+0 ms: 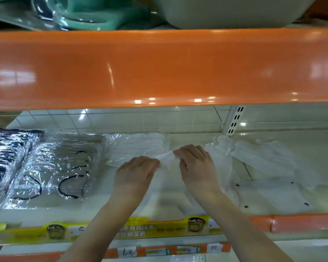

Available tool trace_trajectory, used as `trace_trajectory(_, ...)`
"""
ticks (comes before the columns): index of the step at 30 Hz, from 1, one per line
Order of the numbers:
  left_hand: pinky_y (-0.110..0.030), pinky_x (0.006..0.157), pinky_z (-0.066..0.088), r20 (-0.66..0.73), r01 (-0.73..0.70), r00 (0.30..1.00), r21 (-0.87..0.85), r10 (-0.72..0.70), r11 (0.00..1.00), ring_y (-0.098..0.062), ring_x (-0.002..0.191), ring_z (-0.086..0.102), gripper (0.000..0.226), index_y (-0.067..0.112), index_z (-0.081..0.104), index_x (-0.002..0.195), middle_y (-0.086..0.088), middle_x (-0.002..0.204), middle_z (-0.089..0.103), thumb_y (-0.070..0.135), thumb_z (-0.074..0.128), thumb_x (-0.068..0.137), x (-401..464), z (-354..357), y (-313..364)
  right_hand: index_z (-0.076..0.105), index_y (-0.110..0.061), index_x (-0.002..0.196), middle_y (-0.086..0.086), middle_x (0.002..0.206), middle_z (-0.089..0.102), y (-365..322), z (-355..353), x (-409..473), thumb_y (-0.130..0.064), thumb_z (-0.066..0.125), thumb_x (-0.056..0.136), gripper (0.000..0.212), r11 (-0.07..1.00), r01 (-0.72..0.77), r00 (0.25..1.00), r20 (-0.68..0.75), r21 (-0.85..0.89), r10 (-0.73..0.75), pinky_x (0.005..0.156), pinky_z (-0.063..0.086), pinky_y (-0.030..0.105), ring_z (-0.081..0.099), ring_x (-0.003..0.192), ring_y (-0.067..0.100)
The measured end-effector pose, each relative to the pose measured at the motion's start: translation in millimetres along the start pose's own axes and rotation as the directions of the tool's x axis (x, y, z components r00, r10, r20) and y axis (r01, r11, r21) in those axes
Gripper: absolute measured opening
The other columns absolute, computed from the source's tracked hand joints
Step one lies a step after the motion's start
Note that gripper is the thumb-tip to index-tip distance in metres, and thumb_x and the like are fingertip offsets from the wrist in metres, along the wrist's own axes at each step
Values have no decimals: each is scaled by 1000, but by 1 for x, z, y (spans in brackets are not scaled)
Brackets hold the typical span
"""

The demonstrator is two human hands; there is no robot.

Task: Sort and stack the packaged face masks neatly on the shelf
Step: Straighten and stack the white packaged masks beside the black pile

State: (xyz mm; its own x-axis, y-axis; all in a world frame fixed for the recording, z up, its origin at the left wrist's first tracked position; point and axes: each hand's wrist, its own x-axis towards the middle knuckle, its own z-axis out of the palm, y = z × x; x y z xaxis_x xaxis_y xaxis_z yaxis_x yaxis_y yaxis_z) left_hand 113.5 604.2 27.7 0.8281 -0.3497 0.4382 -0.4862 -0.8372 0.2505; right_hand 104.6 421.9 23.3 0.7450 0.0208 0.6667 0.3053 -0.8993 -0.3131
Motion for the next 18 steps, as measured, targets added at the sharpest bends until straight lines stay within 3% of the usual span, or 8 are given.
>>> trace_trajectory(4, -27, 63, 52, -166, 65, 984, -6, -66, 998, -19, 78, 67, 26, 19, 72, 90, 6, 88, 72, 9, 52, 77, 18, -1, -28, 72, -16, 91, -5, 95, 68, -22, 25, 23, -9, 37, 75, 39, 989, -8, 1000, 8, 145, 6, 71, 44, 30, 57, 87, 18)
trace_trajectory(8, -35, 67, 53, -115, 99, 988, -26, -101, 995, -26, 80, 67, 36, 10, 72, 85, -2, 85, 71, -17, 66, 63, 23, 7, -51, 73, -12, 93, 0, 96, 69, -26, 57, 21, 1, 47, 72, 36, 983, -71, 986, 158, 169, 44, 70, 54, 41, 64, 86, 27)
trace_trajectory(11, -37, 65, 52, -2, 156, 988, -24, -156, 987, -27, 77, 65, 33, 16, 70, 80, 0, 82, 70, -8, 53, 63, 15, 18, -66, 71, -14, 96, 2, 98, 67, -24, 70, 8, -9, 44, 74, 35, 987, -105, 943, 327, 118, 61, 74, 53, 43, 63, 88, 30)
trace_trajectory(14, -36, 64, 49, 86, 193, 978, -39, -189, 980, -27, 79, 63, 27, 20, 66, 78, 3, 84, 67, 2, 50, 64, 2, 27, -71, 59, -21, 118, -3, 121, 55, -23, 76, 0, -15, 50, 82, 37, 994, -109, 855, 509, -12, 100, 91, 37, 34, 49, 113, 23)
trace_trajectory(18, -33, 77, 40, 147, 222, 964, -2, -220, 975, -20, 97, 56, 15, 23, 65, 86, 8, 99, 62, 11, 58, 81, -6, 33, -71, 53, -26, 126, -8, 127, 49, -23, 80, -3, -24, 54, 88, 37, 989, -132, 852, 503, -64, 146, 95, 32, 29, 43, 120, 16)
